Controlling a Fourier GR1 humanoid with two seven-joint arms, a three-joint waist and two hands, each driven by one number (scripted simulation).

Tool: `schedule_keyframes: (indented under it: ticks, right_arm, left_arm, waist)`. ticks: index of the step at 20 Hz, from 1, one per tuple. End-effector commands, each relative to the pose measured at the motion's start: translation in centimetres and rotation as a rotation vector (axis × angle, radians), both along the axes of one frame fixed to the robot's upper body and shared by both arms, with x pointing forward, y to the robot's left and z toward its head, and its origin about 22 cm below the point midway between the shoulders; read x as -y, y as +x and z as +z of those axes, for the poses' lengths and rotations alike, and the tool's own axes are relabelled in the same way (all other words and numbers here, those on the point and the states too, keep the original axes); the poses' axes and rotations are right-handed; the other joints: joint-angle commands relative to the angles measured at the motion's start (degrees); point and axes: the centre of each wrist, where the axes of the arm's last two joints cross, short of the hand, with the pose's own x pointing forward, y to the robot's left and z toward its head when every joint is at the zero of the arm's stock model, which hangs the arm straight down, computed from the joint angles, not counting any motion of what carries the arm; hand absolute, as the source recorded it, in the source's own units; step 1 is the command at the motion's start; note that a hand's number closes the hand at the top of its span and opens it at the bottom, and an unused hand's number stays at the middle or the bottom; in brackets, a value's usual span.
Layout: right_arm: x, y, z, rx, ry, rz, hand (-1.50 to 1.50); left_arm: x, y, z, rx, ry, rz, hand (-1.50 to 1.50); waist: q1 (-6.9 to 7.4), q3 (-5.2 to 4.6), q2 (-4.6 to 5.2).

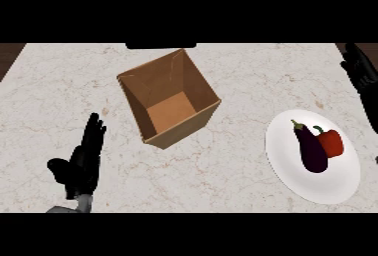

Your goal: Pick the bell pepper from the plate and place it in the cardboard box

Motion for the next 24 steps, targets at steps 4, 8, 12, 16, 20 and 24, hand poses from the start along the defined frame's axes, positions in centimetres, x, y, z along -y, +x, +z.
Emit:
schedule_keyframes:
  ticks: [4, 8, 12, 16, 20, 24]
  right_arm:
    - [2.0, 1.0, -0.2, 0.241, 0.197, 0.121, -1.5]
    - [6.9, -0.5, 0.8, 0.195, -0.377, -0.144, 1.5]
    - [6.1, -1.4, -7.7, 0.289, 0.152, -0.303, -1.5]
    - [9.7, -1.4, -8.4, 0.284, 0.031, -0.165, -1.5]
    - [12.9, -2.6, -3.3, 0.105, -0.352, -0.089, -1.5]
    - [14.2, -2.8, -0.7, -0.05, -0.53, -0.029, -1.5]
  left_arm:
    - [-4.3, 0.6, 1.7, -0.004, 0.248, -0.067, 0.0]
    - [-4.9, 0.7, 1.8, -0.032, 0.316, -0.075, 0.0]
    - [-6.0, 0.7, 2.7, -0.064, 0.346, -0.099, 0.0]
    - [-4.8, 0.3, 3.0, -0.067, 0.326, -0.109, 0.0]
    - [-5.2, 0.7, 2.8, -0.071, 0.317, -0.098, 0.0]
    - [-6.2, -0.3, 3.8, -0.068, 0.323, -0.117, 0.0]
  waist:
    - [2.55, -0.08, 1.12]
    - [1.85, -0.29, 1.7]
    - [1.89, -0.12, 1.05]
    - [2.27, -0.29, 0.92]
    - [1.86, -0.44, 0.9]
    - [2.9, -0.38, 0.72]
